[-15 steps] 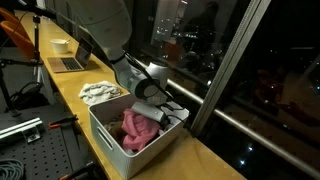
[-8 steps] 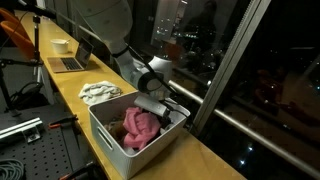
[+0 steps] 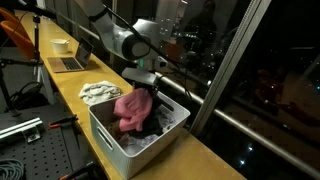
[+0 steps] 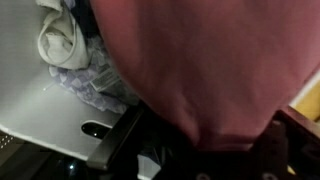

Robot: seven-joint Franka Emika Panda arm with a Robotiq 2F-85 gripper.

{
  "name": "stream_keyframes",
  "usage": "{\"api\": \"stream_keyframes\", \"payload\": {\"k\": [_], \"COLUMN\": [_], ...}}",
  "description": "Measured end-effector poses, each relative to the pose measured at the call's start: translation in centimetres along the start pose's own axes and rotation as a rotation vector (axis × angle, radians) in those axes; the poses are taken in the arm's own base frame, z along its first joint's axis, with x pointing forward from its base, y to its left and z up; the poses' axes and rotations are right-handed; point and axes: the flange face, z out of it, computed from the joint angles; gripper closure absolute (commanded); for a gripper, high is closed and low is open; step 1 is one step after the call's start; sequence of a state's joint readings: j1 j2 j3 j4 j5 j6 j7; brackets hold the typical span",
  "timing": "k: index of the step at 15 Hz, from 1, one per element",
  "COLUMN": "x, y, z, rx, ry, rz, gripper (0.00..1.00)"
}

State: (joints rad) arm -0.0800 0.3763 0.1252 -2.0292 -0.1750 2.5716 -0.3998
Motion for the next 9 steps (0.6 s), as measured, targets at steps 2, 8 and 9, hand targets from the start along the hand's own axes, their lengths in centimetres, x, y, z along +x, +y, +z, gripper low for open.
{"api": "stream_keyframes", "payload": {"k": [2, 8, 9], "x": [0.3, 1.3, 1.5], "y": [-2.0, -9.0, -10.6], "z": [-4.1, -17.0, -19.3], "rx": [-0.027, -0.167, -0.199], "ry": [0.037, 0.148, 0.155], "rz": [-0.028, -0.171, -0.204], "gripper": [1.0, 1.0, 1.0]}}
